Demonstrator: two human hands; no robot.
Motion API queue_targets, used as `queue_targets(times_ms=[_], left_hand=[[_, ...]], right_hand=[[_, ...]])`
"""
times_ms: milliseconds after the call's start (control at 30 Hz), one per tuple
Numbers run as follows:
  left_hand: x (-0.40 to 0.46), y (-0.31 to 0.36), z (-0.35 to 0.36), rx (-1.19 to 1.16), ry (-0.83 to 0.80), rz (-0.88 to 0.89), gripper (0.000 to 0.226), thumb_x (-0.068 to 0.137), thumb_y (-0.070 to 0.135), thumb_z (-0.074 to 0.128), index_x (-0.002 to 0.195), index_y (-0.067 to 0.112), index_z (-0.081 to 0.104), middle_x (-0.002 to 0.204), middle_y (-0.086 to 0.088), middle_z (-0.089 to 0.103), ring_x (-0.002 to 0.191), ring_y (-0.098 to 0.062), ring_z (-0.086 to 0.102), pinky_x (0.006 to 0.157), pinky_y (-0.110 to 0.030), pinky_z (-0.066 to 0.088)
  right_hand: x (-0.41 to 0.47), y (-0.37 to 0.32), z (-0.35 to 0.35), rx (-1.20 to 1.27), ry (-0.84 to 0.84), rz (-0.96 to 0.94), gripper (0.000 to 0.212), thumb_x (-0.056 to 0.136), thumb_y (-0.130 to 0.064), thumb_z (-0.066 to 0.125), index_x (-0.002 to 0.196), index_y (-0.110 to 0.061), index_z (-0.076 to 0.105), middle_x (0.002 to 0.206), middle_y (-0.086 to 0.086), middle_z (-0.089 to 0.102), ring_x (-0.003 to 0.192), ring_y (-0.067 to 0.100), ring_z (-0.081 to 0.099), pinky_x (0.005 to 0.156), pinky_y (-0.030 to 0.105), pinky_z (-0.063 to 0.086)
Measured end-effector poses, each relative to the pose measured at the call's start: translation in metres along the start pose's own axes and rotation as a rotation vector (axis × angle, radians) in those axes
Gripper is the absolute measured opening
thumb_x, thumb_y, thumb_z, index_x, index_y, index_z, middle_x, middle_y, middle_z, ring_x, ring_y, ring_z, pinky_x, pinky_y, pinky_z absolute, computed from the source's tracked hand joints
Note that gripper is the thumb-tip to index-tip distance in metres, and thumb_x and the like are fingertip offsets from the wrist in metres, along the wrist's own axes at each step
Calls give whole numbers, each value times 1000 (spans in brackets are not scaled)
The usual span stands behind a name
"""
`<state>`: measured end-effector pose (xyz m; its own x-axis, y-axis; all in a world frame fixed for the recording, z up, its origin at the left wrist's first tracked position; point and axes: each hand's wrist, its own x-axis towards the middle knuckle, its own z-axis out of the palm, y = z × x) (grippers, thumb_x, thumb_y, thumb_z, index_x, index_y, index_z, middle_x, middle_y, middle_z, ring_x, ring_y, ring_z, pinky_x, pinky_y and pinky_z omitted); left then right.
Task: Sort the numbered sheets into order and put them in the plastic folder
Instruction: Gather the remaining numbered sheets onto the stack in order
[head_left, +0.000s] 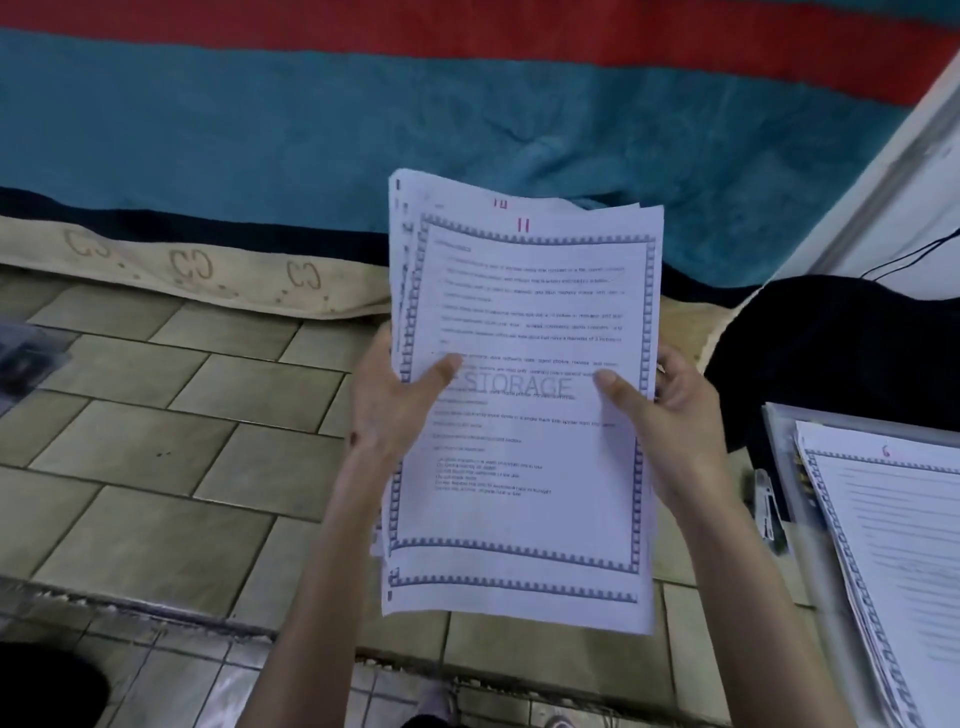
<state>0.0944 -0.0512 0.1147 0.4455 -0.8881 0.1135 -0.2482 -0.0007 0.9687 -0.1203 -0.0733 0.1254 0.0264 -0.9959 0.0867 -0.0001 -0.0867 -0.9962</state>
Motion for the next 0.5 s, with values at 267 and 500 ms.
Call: queue_targets(times_ms=[267,500], left_hand=[[-15,-48,4,104,-219,-392,38,83,10,68,119,7,59,113,-5,63,106,-23,60,86,-29,48],[-22,-38,13,116,-147,-347,32,80,13,72,110,8,63,104,-7,67,97,-23,64,74,-23,50]], right_hand=[[-14,69,-1,-163,-61,359,16,87,-6,62,97,-17,65,105,7,70,89,19,68,81,39,56],[-17,61,-4,-160,-74,348,19,82,-5,68,98,-14,67,101,5,72,80,7,69,73,26,57]])
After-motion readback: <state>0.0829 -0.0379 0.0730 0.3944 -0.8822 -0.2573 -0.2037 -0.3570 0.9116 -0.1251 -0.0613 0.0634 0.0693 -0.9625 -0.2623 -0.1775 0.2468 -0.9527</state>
